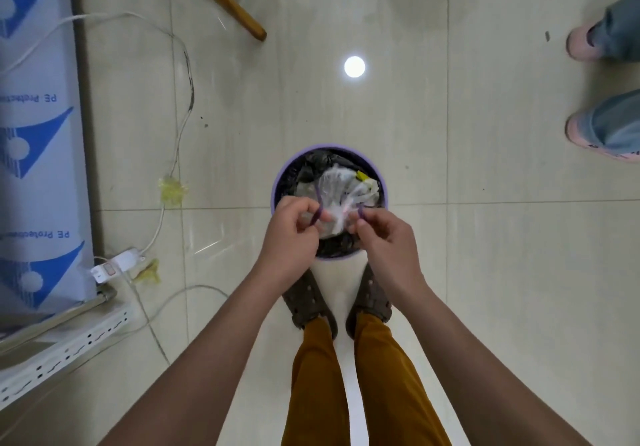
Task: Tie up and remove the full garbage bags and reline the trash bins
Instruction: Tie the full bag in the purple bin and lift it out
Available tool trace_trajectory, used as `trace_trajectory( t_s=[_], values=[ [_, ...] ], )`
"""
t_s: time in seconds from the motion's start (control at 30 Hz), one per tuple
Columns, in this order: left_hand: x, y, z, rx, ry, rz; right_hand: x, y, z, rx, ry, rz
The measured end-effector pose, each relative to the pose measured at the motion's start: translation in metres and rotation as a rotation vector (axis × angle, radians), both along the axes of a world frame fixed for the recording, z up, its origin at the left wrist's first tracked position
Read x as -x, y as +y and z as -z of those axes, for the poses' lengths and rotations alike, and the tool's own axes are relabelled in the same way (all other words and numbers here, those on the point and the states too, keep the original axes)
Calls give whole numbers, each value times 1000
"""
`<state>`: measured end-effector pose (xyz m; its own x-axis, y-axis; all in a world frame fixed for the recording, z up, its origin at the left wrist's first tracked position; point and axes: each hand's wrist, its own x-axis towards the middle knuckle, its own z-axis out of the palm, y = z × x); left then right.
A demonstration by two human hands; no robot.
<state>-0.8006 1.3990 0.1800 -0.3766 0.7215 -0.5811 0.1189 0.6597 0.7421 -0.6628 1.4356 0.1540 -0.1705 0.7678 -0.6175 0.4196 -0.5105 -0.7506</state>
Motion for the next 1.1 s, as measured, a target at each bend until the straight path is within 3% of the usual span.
trace_trajectory(
  t_s=[0.1, 0.3, 0.43, 0.57, 0.7, 0.9, 1.1],
  values=[
    [7, 3, -8, -81, -28, -82, -6, 2, -2, -193, -62, 136],
    [9, 9, -13, -44, -90, -183, -6, 16, -6, -239, -122, 216],
    [8, 17, -10, -85, -104, -153, -6, 24, -2, -206, -144, 116],
    [8, 24, -5, -184, -13, -61, -6, 39, -5, -307, -110, 130],
    [5, 23, 10, -139, 34, 80, -12, 48, 3, -319, -212, 4],
    [-2, 39, 39, -204, 78, 413, -16, 57, 9, -585, -261, -383],
    [-17, 60, 64, -203, -79, 405, -21, 68, 22, -720, -99, -652]
  ],
)
